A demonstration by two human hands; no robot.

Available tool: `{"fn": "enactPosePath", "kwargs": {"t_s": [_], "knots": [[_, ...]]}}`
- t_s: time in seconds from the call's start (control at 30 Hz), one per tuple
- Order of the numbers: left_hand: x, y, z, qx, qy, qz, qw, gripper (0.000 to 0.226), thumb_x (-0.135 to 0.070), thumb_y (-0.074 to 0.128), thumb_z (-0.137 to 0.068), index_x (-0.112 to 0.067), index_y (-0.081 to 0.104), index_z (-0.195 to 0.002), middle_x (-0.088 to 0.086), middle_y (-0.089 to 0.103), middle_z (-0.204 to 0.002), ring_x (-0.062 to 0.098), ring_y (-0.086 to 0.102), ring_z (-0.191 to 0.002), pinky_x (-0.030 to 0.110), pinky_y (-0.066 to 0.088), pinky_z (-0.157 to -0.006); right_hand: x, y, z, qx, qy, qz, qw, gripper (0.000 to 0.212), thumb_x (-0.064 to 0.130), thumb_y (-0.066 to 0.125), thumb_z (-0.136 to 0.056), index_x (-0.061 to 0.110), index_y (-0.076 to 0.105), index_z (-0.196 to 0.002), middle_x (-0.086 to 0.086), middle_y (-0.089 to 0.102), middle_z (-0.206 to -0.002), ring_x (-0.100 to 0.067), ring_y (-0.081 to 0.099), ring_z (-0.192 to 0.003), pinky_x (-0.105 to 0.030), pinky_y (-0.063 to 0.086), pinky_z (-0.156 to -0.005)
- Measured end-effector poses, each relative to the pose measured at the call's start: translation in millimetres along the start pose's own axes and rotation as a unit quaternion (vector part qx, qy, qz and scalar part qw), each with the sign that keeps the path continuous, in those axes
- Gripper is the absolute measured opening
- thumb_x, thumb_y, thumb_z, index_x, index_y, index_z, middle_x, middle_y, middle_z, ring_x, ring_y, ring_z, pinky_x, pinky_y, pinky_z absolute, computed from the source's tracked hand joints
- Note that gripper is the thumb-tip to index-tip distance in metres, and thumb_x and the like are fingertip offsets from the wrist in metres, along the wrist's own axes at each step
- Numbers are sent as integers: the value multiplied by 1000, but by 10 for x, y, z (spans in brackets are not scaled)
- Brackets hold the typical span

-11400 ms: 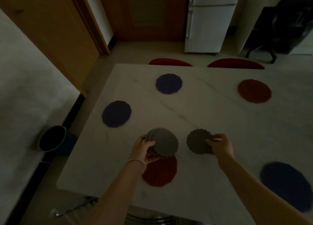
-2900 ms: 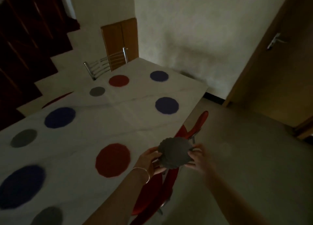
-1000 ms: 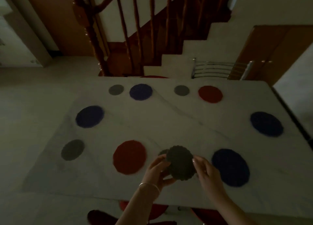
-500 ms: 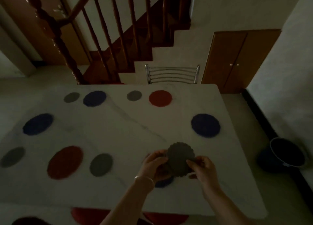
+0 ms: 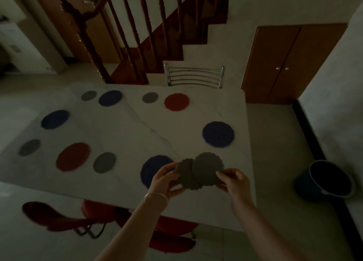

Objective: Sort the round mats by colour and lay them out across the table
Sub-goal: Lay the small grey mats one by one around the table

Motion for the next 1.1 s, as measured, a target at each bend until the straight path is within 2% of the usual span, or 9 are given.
{"fn": "enactPosePath", "kwargs": {"t_s": [0.07, 0.23, 0.4, 0.5, 0.63, 0.73, 0.83, 0.93, 1.1], "knots": [[-3, -97, 27, -18, 8, 12, 1000, 29, 1, 55, -87, -22, 72, -85, 6, 74, -84, 25, 72, -78, 38, 57, -59, -51, -44, -29, -11, 3, -19, 1000, 20, 5, 78, -72, 9, 59, -72, -12, 65, -79, -25, 66, -71, -32, 55, -58], [-69, -363, 92, -61, 15, 36, 997, 28, 1, 54, -86, -22, 69, -92, 9, 69, -92, 28, 67, -80, 35, 57, -55, -244, -139, -146, -71, 2, -15, 997, 21, 4, 74, -76, 11, 55, -71, -16, 63, -82, -26, 62, -69, -34, 53, -59], [-179, -606, 110, -83, 32, 78, 993, 26, 1, 56, -86, -20, 69, -93, 9, 68, -88, 29, 64, -81, 37, 58, -56, -467, 27, -341, -68, 42, 80, 994, 25, 6, 72, -79, 13, 50, -69, -19, 61, -80, -30, 60, -62, -52, 55, -73], [-216, -808, 99, -104, 37, 87, 990, 27, 1, 56, -86, -22, 68, -94, 11, 63, -90, 29, 62, -82, 36, 57, -54, -597, 200, -414, -45, 49, 98, 993, 24, 6, 72, -79, 11, 50, -71, -19, 60, -76, -28, 58, -56, -49, 54, -68], [-160, -1031, 99, -125, 28, 102, 986, 28, 0, 54, -87, -23, 67, -97, 13, 63, -99, 31, 63, -86, 37, 58, -55, -687, 408, -451, -27, 29, 131, 991, 26, 6, 73, -78, 10, 49, -71, -18, 60, -75, -25, 54, -48, -34, 48, -53], [-91, -1129, 87, -130, 25, 108, 985, 29, 0, 54, -87, -24, 68, -96, 13, 65, -100, 31, 64, -86, 36, 58, -53, -684, 489, -461, -26, 13, 189, 982, 21, 7, 74, -77, 9, 53, -76, -19, 63, -83, -30, 62, -66, -40, 52, -61], [-34, -1169, 65, -131, 21, 109, 985, 30, 1, 54, -87, -24, 68, -97, 14, 65, -101, 31, 64, -85, 36, 58, -54, -600, 440, -418, -60, -44, 359, 930, 29, 15, 74, -76, 6, 56, -97, -14, 66, -98, -31, 64, -87, -30, 43, -66], [8, -1153, 30, -130, 12, 108, 986, 31, 2, 54, -87, -24, 68, -96, 13, 65, -98, 29, 64, -82, 36, 57, -52, -518, 423, -294, -71, -122, 480, 866, 32, 20, 71, -78, 13, 55, -105, -10, 58, -109, -29, 60, -95, -30, 41, -66], [67, -949, -99, -97, -2, 105, 990, 28, 1, 54, -87, -23, 68, -94, 10, 65, -97, 29, 64, -84, 36, 57, -53, -599, 464, -253, 1, -195, 647, 737, 38, 36, 54, -88, 30, 50, -126, 1, 48, -127, -16, 50, -113, -27, 49, -83]]}}
Point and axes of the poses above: each hand's wrist, its own z-axis away from the middle knuckle, its own y-axis out of the palm, x = y × z, the point moved 7 cm from there along -z, towards the middle knuckle
